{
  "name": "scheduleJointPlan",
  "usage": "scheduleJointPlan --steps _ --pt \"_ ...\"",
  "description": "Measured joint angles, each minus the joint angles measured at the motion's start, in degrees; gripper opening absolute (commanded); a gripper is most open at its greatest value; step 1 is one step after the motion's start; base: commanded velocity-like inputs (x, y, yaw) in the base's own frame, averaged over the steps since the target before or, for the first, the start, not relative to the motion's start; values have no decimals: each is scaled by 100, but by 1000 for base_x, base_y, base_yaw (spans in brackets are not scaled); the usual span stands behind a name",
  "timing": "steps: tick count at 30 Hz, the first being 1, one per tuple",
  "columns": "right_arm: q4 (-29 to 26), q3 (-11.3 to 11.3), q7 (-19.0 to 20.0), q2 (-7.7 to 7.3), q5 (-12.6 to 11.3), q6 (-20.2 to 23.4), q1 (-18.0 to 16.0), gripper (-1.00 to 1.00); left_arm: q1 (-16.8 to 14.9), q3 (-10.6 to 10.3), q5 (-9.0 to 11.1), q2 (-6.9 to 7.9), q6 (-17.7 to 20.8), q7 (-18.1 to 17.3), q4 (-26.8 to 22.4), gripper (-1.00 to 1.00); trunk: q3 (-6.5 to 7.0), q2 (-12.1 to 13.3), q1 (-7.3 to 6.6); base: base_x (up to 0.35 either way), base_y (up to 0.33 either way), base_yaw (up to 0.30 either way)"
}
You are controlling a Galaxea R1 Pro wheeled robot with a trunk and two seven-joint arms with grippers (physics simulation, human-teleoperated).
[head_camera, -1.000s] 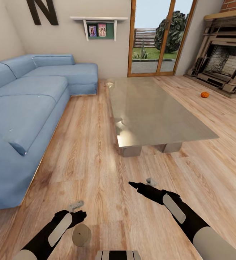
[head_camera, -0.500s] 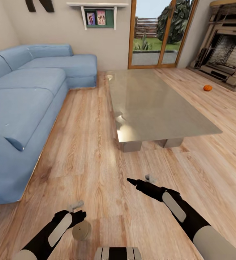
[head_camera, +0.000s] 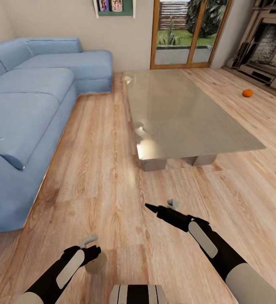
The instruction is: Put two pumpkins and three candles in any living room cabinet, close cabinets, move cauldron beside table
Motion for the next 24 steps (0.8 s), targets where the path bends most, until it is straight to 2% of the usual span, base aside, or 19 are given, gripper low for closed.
scheduleJointPlan --steps 4,8,12,15,24 --pt "-55 -1 110 -2 -6 33 0 100 0 0 0 0 0 0 -2 100 -67 -4 7 0 0 0" --pt "-475 1 289 -31 -22 114 42 100 0 0 0 0 0 0 -7 100 -67 -4 7 0 0 0" --pt "-1444 -2 342 -43 -46 422 313 100 0 0 0 0 0 0 -16 100 -67 -4 7 0 0 0" --pt "-1834 -4 349 -44 -42 548 418 100 0 0 0 0 0 0 -16 100 -67 -4 7 0 0 0" --pt "-1962 4 348 -45 -25 590 456 100 0 -19 8 -2 -5 -2 -18 100 -67 -4 7 0 0 0"
